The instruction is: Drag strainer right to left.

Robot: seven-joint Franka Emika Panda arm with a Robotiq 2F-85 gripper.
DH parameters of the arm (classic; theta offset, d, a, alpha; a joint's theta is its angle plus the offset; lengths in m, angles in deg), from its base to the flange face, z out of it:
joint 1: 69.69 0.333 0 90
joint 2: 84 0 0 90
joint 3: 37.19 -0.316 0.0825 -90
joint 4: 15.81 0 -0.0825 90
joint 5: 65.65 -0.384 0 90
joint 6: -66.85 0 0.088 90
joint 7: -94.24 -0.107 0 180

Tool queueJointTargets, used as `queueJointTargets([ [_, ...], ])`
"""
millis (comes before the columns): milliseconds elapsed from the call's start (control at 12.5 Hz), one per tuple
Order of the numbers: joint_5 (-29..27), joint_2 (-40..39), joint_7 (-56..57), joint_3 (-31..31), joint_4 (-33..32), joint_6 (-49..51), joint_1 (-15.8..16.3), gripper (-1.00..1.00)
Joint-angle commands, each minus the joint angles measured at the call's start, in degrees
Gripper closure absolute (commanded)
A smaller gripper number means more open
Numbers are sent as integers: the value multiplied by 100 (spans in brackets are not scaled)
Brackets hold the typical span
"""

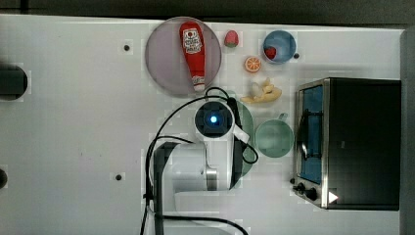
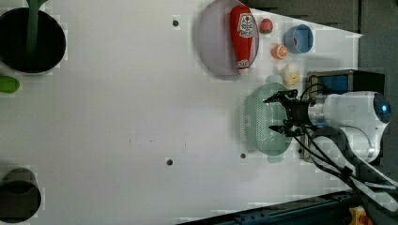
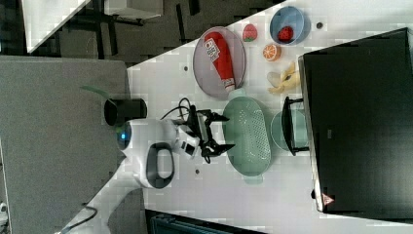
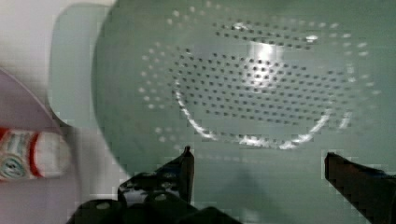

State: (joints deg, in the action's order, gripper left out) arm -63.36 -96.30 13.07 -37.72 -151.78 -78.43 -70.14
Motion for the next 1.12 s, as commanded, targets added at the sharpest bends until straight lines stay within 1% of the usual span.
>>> queueJointTargets([
  [80, -22, -445, -632, -8, -138, -474, 17, -100],
  [320, -86, -861, -637, -34, -189, -999, 46, -100],
  [480, -113, -1044, -677, -69, -192, -1052, 83, -100],
  [880, -212, -1125, -803, -141, -175, -1054, 295, -100],
  [1040, -240, -1125, -846, -149, -153, -1055, 436, -100],
  [1120, -347, -1126, -1023, -164, -143, -1054, 527, -100],
])
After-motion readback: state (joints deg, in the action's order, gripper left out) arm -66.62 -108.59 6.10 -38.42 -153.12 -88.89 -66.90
